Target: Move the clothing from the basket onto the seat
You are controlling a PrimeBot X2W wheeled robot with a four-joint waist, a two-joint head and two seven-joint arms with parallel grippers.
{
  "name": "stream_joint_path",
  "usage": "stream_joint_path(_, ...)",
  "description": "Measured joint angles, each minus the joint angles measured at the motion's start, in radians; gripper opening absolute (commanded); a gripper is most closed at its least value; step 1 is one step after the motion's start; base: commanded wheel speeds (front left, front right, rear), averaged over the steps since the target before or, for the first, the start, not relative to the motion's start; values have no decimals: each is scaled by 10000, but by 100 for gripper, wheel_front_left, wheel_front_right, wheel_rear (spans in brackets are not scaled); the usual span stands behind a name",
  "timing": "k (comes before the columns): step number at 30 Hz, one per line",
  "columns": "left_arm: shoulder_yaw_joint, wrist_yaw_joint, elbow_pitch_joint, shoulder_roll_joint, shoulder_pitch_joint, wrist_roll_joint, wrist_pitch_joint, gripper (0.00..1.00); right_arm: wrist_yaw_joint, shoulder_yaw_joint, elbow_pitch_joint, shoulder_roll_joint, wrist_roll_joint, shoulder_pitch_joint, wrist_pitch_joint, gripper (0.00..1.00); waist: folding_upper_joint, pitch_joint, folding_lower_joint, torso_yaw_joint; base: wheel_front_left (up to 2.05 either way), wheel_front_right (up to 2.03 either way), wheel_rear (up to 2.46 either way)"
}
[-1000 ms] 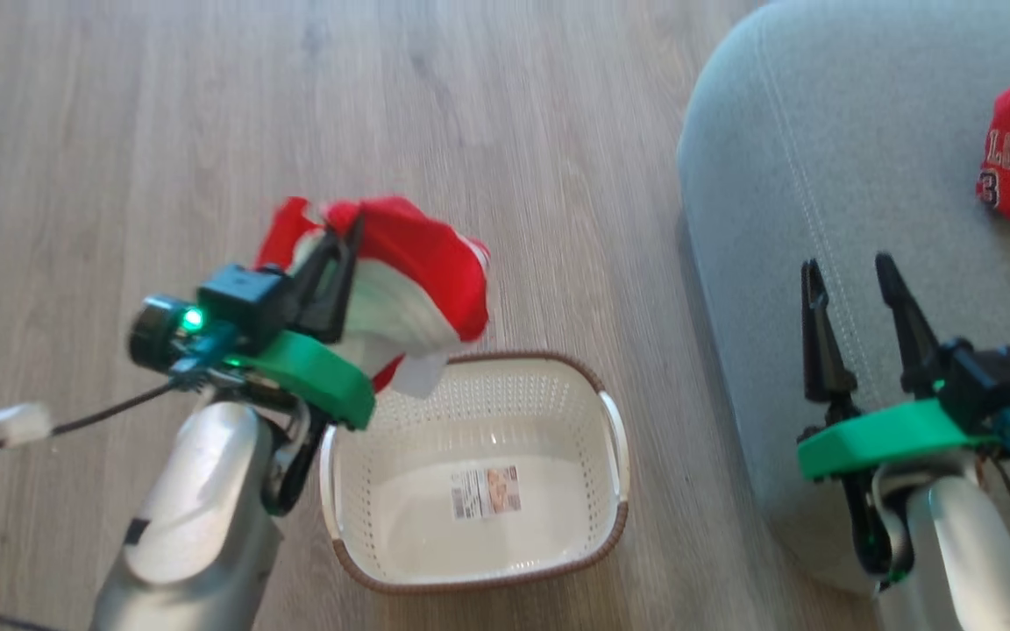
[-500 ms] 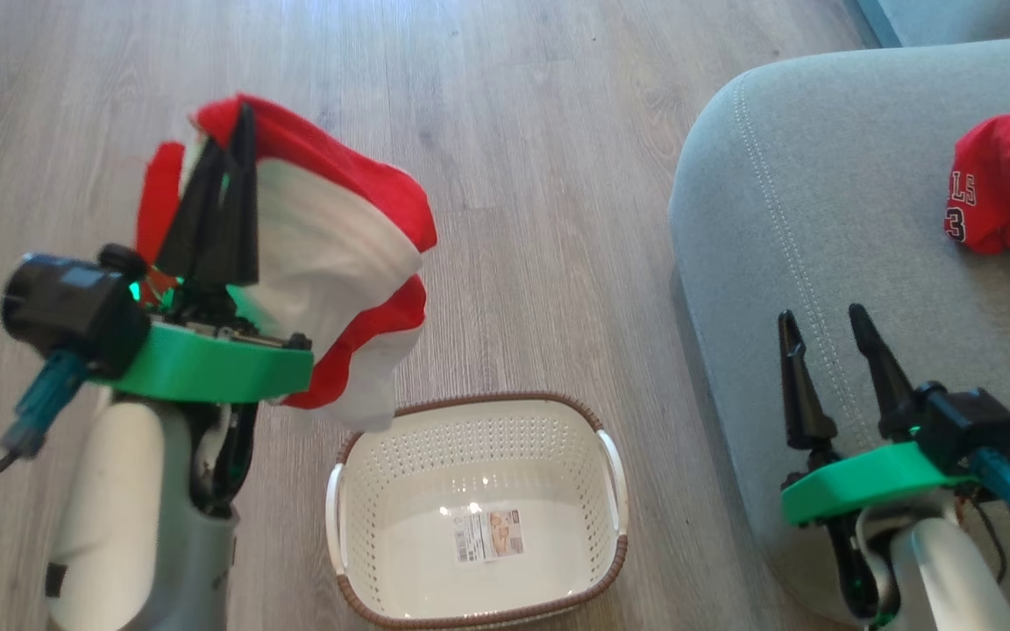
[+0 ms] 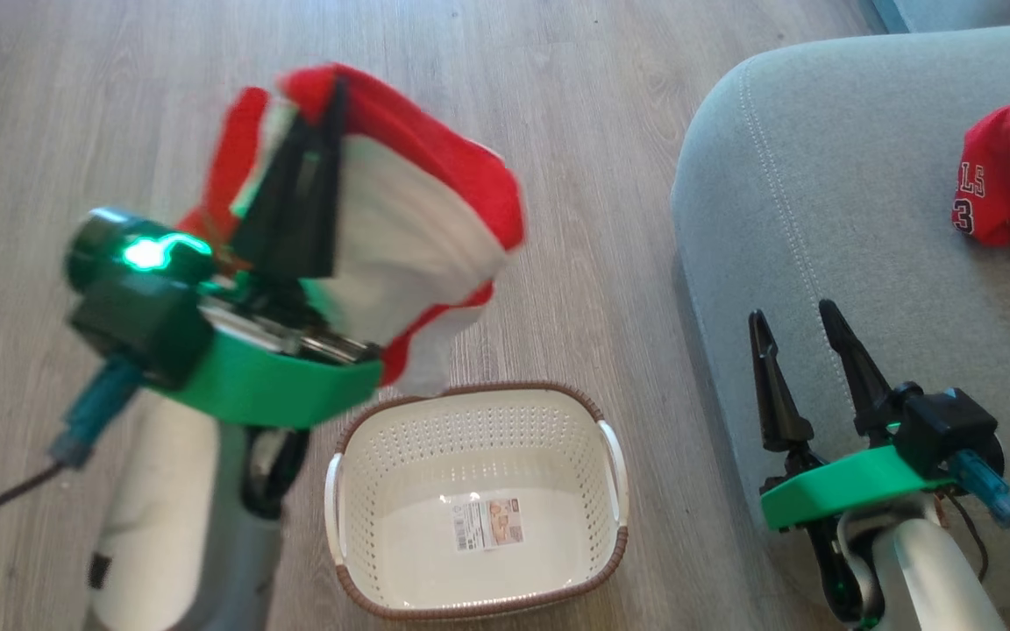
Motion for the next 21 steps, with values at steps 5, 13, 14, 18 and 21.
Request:
stream_joint_path(5,-1051,-104,36,4,1,2,0,0,0,33,-86,-2,-15,-11,0,100,0,14,0,-14,0,0,0)
stream_joint_path(13,-2437,-113,59,29,3,-775,2,0,0,652,-305,-6,-125,-18,0,100,0,-65,0,-21,0,0,0)
stream_joint_path(14,-2548,-113,63,79,3,-748,0,0,0,779,-347,-12,-188,-18,0,100,0,-77,0,-25,0,0,0)
stream_joint_path(18,-2627,-115,123,196,3,-704,2,0,0,1379,-587,-209,-222,-26,0,100,0,-110,0,-61,0,0,0)
stream_joint_path(21,-2631,-113,167,205,3,-688,2,0,0,1870,-807,-604,-316,-40,0,100,0,-134,0,-80,0,0,0)
